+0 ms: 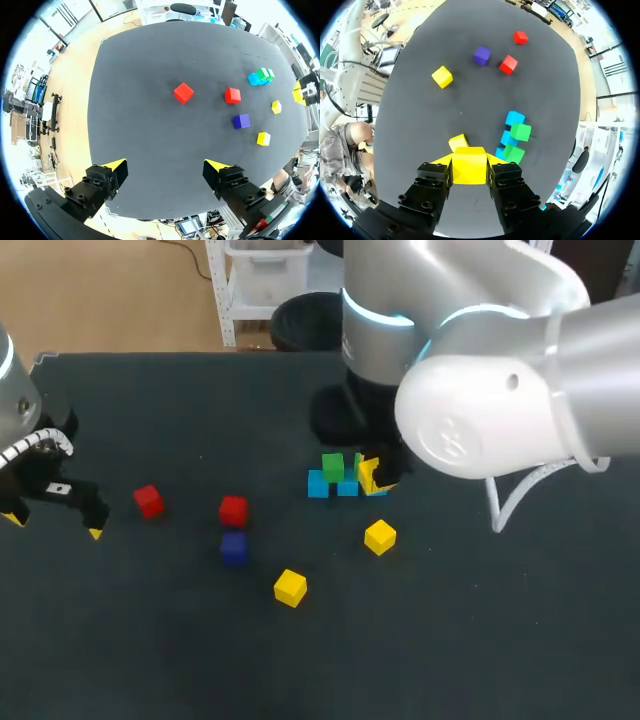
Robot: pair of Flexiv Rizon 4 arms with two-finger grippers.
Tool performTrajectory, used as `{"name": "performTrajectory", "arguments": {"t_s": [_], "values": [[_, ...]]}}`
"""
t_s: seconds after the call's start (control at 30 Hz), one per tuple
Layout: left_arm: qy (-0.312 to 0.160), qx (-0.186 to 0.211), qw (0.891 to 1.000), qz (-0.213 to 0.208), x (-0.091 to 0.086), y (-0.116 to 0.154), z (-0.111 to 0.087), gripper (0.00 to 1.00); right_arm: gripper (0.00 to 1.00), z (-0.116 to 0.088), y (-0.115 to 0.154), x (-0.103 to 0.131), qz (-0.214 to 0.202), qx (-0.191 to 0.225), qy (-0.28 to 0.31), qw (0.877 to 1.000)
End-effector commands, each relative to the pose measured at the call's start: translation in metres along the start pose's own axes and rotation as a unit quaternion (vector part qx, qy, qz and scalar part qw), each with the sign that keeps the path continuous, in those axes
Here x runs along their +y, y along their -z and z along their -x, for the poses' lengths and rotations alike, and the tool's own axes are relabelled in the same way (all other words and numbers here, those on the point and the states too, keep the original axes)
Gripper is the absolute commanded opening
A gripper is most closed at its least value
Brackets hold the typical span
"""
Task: Place the blue cubes, place green cubes on the blue cubes, place the yellow cubes on the green cubes, then place the red cubes on the yellow cubes, and place purple cube on the red cubes.
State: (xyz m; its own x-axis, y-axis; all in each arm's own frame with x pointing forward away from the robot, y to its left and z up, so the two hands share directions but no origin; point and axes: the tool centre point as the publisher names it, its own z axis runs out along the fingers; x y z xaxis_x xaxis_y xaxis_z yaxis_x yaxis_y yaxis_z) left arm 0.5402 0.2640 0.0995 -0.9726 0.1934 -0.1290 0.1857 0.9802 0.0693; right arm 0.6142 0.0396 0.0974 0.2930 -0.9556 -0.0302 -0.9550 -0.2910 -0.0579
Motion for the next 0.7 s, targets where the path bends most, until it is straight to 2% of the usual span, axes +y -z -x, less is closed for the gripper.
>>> {"name": "performTrajectory", "arguments": {"t_s": [0.03,0.13,0.47,0.7], "values": [[-0.001,-0.001,1.000,-0.002,0.001,0.000,0.000,1.00,0.00,-0.001,-0.012,-0.019,0.012,-0.003,-0.004,1.000],[-0.001,-0.001,1.000,-0.002,0.001,0.000,0.000,1.00,0.00,-0.003,-0.016,-0.024,0.015,-0.016,-0.018,1.000],[-0.001,-0.001,1.000,-0.002,0.001,0.000,0.000,1.00,0.00,-0.012,-0.018,-0.031,0.029,-0.020,-0.051,0.998],[-0.001,-0.001,1.000,-0.002,0.001,0.000,0.000,1.00,0.00,-0.010,-0.023,-0.031,0.036,-0.011,-0.054,0.998]]}}
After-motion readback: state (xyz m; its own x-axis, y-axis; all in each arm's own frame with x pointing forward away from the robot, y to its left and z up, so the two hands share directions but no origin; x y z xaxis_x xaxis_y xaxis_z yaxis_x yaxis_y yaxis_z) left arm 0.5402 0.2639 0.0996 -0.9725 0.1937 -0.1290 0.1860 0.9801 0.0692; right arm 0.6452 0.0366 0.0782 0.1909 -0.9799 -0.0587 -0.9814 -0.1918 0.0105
